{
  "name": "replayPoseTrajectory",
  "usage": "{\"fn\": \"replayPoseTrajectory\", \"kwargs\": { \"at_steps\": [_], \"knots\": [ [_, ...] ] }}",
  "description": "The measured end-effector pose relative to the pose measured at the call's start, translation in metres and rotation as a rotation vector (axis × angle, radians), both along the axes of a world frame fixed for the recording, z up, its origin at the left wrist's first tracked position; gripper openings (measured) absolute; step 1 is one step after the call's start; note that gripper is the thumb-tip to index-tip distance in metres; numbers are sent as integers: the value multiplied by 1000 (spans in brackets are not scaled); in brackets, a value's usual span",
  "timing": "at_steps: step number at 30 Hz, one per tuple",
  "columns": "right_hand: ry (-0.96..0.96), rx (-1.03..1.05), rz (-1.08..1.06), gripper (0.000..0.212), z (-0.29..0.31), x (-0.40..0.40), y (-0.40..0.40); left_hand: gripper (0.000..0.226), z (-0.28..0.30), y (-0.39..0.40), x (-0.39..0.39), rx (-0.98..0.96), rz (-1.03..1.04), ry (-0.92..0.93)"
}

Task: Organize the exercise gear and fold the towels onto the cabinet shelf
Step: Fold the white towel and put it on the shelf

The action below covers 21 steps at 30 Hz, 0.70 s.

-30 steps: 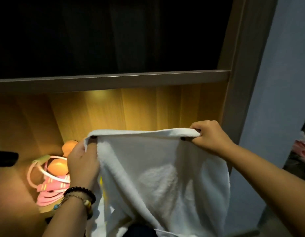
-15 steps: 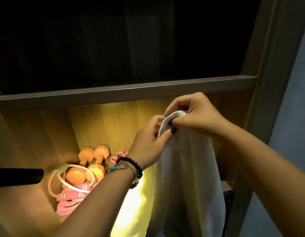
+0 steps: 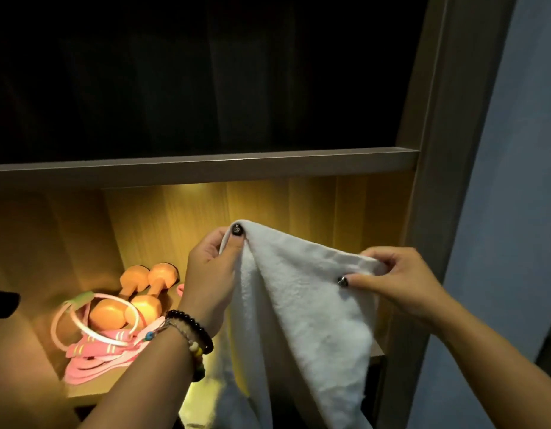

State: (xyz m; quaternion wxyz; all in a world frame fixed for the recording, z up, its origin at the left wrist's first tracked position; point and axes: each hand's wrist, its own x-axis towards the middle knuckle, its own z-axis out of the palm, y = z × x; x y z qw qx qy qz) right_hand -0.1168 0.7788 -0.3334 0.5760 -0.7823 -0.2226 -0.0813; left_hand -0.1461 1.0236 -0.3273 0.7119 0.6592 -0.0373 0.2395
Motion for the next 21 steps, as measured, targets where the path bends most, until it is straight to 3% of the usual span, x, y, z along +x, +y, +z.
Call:
{"fn": "replayPoseTrajectory", "kwargs": {
  "at_steps": [4, 7, 11, 17, 21],
  "knots": [
    [-104, 188, -232, 18, 16, 6, -26, 34, 4, -20, 3, 219, -59, -42],
    [-192, 242, -206, 16, 26, -2, -24, 46, 17, -41, 4, 390, -97, -118],
    [-231, 273, -206, 16, 26, -4, -25, 55, 25, -73, 5, 472, -206, -173],
    [-178, 210, -101, 20, 29, -12, -34, 17, 12, -99, -2, 756, -181, -183],
    [-97, 213, -71, 32, 25, -14, -41, 10, -6, -102, 2, 666, -357, -91]
  ]
}}
